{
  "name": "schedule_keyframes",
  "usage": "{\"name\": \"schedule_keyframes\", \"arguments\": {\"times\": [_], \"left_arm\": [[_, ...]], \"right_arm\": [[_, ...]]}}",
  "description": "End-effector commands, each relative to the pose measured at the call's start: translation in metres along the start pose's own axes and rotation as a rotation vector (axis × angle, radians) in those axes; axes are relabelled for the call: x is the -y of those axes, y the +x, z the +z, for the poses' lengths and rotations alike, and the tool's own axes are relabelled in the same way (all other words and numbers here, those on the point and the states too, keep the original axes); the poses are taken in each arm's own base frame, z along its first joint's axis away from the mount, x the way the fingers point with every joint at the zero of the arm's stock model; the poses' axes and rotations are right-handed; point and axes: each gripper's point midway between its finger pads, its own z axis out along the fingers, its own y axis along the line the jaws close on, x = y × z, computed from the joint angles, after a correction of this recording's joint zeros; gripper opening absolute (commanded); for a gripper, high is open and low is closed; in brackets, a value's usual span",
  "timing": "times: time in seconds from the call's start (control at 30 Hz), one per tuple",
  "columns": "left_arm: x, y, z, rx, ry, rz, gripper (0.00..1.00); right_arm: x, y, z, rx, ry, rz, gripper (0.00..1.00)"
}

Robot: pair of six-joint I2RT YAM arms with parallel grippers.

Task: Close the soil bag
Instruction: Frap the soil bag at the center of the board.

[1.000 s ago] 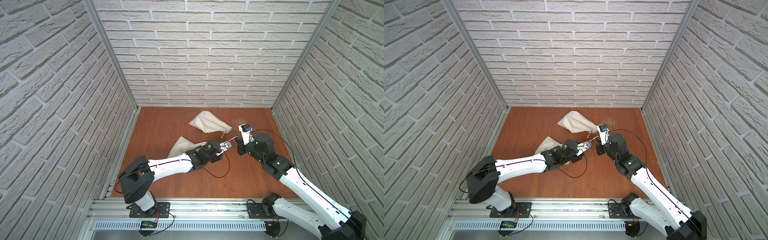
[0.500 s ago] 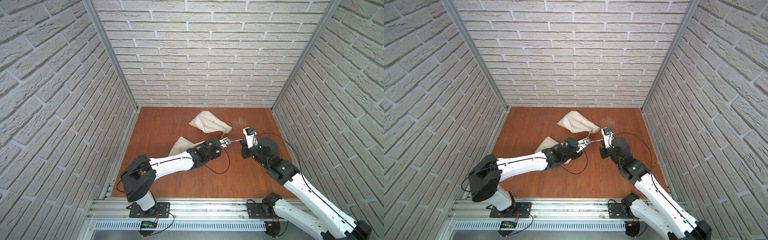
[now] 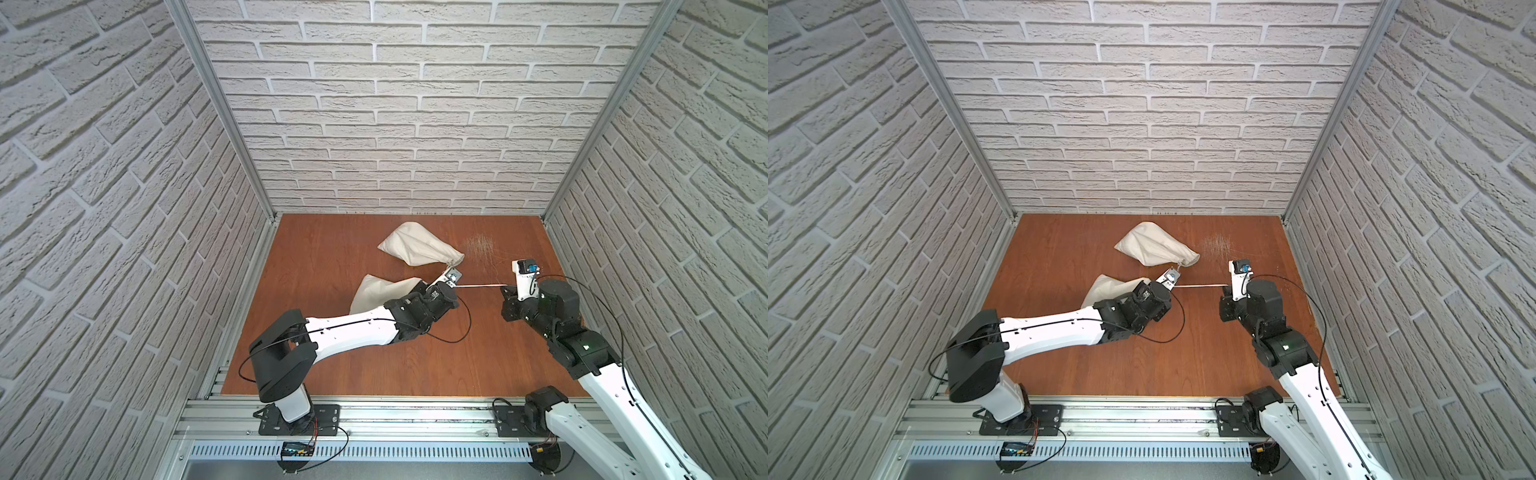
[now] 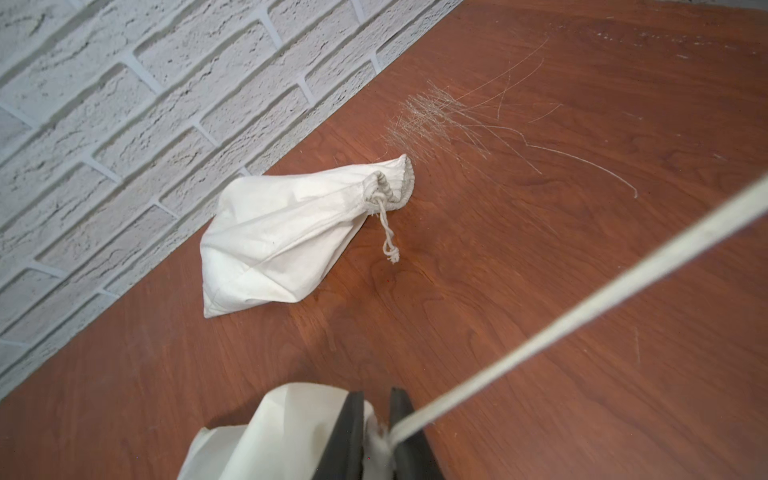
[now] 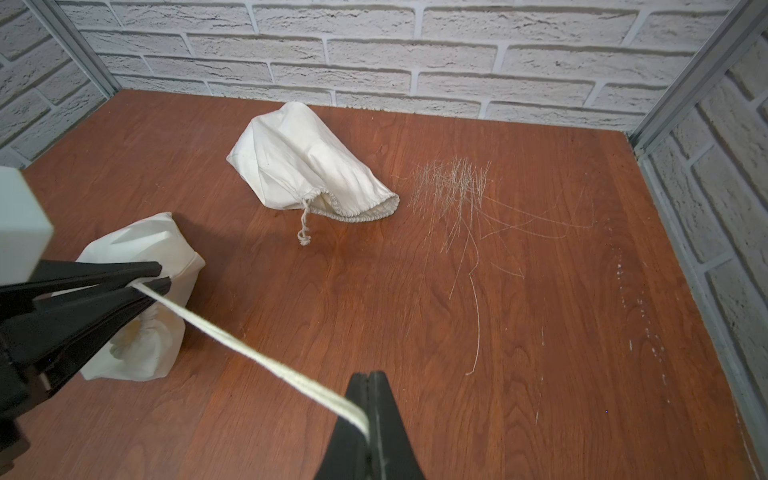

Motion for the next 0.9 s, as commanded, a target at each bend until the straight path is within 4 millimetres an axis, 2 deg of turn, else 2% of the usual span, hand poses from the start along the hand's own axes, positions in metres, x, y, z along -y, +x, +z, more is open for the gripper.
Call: {"name": "schedule_keyframes", "arguments": {"times": [0.0,0.07,0.27,0.47,0.53,0.6,0.67,0.77,0.87], "left_arm": [[-0.100,0.141,-0.012,-0.458,-0.400,0.147,0.18],[-0.096,0.153,-0.012,-0.480,-0.355,0.114,0.21],[-0.075,0.166,-0.008,-0.506,-0.249,0.032,0.27],[-0.086,0.199,-0.003,-0.541,-0.231,-0.215,0.26],[-0.098,0.210,-0.004,-0.548,-0.257,-0.280,0.26],[-0.112,0.219,-0.002,-0.558,-0.274,-0.364,0.23],[-0.128,0.219,-0.002,-0.548,-0.302,-0.433,0.20],[-0.165,0.214,-0.004,-0.497,-0.396,-0.509,0.19],[-0.201,0.218,-0.006,-0.467,-0.477,-0.590,0.21]], "right_arm": [[0.086,-0.055,-0.042,0.242,0.417,0.161,0.03],[0.088,-0.051,-0.036,0.221,0.408,0.171,0.03],[0.086,-0.043,-0.025,0.191,0.376,0.183,0.03],[0.084,-0.042,-0.022,0.171,0.354,0.173,0.03],[0.071,-0.042,-0.014,0.160,0.275,0.171,0.03],[0.047,-0.039,0.000,0.127,0.125,0.174,0.03],[0.025,-0.035,0.012,0.096,0.001,0.177,0.03],[0.006,-0.030,0.023,0.073,-0.072,0.155,0.03],[-0.016,-0.027,0.028,0.060,-0.146,0.118,0.03]]}}
